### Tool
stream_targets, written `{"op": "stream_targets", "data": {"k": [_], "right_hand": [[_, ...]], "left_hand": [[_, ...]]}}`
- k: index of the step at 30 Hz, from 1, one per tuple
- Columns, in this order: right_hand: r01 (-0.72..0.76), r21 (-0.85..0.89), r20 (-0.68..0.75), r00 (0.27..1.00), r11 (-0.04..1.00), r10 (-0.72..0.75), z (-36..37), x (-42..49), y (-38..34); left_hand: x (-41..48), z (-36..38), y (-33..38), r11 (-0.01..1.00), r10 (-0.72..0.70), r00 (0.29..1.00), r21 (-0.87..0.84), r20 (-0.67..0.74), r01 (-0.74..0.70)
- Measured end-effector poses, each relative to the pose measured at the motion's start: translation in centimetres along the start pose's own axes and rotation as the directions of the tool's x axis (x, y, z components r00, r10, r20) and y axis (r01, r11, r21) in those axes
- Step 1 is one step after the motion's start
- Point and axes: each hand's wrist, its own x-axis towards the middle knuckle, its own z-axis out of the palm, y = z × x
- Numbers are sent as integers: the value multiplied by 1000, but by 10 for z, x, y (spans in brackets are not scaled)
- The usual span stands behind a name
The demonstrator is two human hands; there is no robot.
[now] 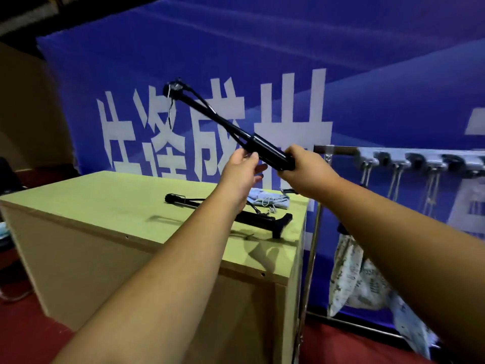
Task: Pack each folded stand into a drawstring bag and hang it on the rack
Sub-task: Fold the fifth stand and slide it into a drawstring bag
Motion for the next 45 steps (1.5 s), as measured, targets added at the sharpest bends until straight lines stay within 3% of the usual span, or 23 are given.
{"op": "stream_targets", "data": {"k": [3,6,9,12,15,17,23,26,32,36,41,45], "right_hand": [[-17,91,6,1000,996,17,-22,-30,-1],[-126,374,36,992,919,122,-35,-68,6],[-223,596,67,971,771,229,-39,-103,17],[-295,806,167,945,513,281,-36,-132,36],[-354,886,254,912,301,323,-28,-162,55],[-386,886,281,889,258,362,-24,-180,65],[-406,892,306,866,197,396,-8,-213,88],[-388,893,265,864,229,428,8,-227,106],[-445,857,291,833,258,471,39,-254,138],[-453,844,289,835,286,469,54,-265,156],[-454,797,243,844,397,478,75,-284,187],[-555,711,370,817,431,443,91,-301,219]], "left_hand": [[-16,18,13,996,-1,1000,-91,16,2],[-35,38,18,994,7,1000,-106,25,-5],[-56,60,12,996,-11,997,-86,80,18],[-79,80,1,999,3,995,-34,97,0],[-100,103,-15,999,4,987,35,161,-10],[-111,117,-30,993,-15,983,120,182,-7],[-128,126,-68,972,-73,967,234,242,15],[-127,126,-85,975,-155,938,202,310,94],[-102,125,-98,956,-215,930,260,300,137],[-82,128,-105,933,-189,957,344,219,105],[-60,121,-117,927,-150,985,358,85,110],[-55,110,-134,910,-73,990,414,118,18]]}}
